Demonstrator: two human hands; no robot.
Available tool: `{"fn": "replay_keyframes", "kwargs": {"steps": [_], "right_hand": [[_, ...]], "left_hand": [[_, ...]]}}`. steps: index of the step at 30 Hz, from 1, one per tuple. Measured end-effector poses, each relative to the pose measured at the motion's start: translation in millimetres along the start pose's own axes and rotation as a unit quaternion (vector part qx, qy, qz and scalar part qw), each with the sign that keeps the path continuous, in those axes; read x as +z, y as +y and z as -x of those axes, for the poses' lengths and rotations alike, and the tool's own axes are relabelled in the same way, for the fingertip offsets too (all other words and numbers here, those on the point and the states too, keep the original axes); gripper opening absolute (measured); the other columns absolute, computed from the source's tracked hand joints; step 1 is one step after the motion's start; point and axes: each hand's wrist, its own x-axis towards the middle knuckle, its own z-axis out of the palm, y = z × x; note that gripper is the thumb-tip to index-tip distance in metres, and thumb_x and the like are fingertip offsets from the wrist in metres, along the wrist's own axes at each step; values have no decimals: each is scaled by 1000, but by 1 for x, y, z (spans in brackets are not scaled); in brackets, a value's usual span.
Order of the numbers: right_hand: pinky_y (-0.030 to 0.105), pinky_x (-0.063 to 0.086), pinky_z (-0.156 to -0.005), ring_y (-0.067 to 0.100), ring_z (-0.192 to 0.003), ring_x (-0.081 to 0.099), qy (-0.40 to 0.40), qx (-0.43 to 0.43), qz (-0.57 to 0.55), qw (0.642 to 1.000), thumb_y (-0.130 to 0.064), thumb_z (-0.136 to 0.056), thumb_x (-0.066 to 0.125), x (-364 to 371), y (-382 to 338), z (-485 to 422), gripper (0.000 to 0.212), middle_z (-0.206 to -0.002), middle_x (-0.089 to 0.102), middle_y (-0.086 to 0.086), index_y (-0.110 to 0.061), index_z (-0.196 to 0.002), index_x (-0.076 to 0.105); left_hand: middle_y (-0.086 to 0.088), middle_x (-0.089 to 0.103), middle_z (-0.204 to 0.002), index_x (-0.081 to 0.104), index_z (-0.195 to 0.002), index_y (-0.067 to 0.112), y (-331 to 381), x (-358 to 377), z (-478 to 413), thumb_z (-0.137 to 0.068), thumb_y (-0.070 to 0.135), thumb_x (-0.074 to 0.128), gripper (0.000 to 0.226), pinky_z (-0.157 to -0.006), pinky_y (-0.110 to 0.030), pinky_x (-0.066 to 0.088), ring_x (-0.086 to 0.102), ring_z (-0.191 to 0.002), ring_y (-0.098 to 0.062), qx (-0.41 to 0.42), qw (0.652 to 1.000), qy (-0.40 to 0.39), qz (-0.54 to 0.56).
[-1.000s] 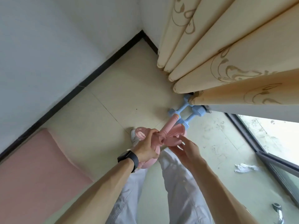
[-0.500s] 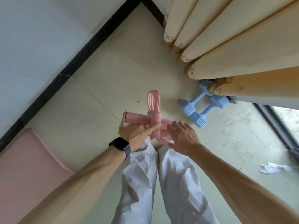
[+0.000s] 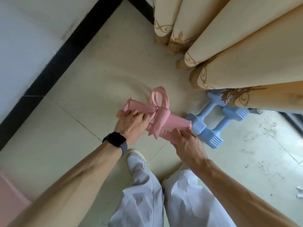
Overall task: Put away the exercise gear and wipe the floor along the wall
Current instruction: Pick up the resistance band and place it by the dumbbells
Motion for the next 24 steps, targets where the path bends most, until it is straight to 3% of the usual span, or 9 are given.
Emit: {"fn": "replay_keyframes", "kwargs": {"steps": [5, 7, 10, 13, 15, 18, 19, 21, 24], "right_hand": [[42, 50, -44, 35, -79, 55, 82, 47, 17, 995, 9, -68, 78, 8, 23, -54, 37, -77, 60, 11, -4, -96, 58], [44, 53, -51, 38, -83, 56, 128, 75, 34, 988, 12, -66, 75, 16, 45, -74, 40, -83, 60, 15, -2, -101, 60], [54, 54, -77, 41, -92, 51, 174, 151, 65, 971, 10, -64, 73, 41, 65, -88, 42, -96, 55, 20, 0, -101, 56], [49, 48, -79, 40, -90, 52, 139, 163, 52, 975, 3, -64, 76, 77, 64, -90, 39, -96, 55, 20, 0, -98, 56], [47, 47, -80, 41, -90, 55, 91, 155, 46, 983, -10, -65, 82, 94, 60, -88, 42, -95, 59, 19, -2, -100, 59], [45, 44, -88, 38, -85, 59, 76, 127, 82, 986, -8, -67, 77, 99, 64, -86, 35, -88, 64, 13, -6, -99, 63], [45, 43, -93, 37, -85, 61, 71, 121, 100, 985, -6, -68, 75, 99, 66, -87, 34, -86, 66, 12, -6, -100, 64], [46, 43, -100, 35, -88, 65, 42, 119, 118, 985, -5, -71, 71, 92, 68, -92, 33, -87, 70, 10, -8, -104, 65], [41, 49, -84, 37, -94, 66, 5, 151, 75, 986, -5, -82, 63, 74, 69, -106, 24, -94, 71, 13, -6, -106, 64]], "left_hand": [[-5, 61, -66, 63, -79, 10, -28, 18, -74, -57, -1, 68, 25, -60, -33, 49, 60, -67, -29, 34, 996, 85, 3], [-5, 65, -71, 69, -86, 9, -31, 28, -107, -73, 5, 51, 23, -63, -34, 52, 61, -71, -29, 47, 986, 158, 2], [-2, 68, -76, 74, -98, 14, -21, 43, -149, -83, 11, 39, 38, -67, -34, 50, 62, -70, -27, 60, 973, 221, -28], [-2, 67, -75, 70, -101, 17, -13, 71, -158, -76, 7, 52, 32, -76, -36, 49, 62, -73, -28, 38, 983, 176, -26], [-5, 68, -78, 69, -99, 14, -16, 92, -148, -66, 2, 50, 39, -96, -43, 48, 64, -83, -31, 16, 993, 113, -11], [-6, 69, -107, 64, -117, 15, -26, 108, -132, -70, 5, 33, 57, -119, -48, 20, 56, -113, -32, 13, 999, -10, -33], [-4, 67, -115, 61, -122, 17, -30, 110, -131, -75, 3, 35, 55, -119, -47, 16, 52, -119, -31, 10, 999, -21, -35], [-2, 66, -117, 60, -123, 19, -38, 112, -133, -84, 3, 47, 45, -116, -47, 23, 51, -121, -28, 8, 999, -19, -29], [-3, 69, -94, 68, -104, 18, -43, 105, -144, -80, 4, 43, 37, -92, -45, 44, 60, -99, -30, 23, 999, 15, -17]]}}
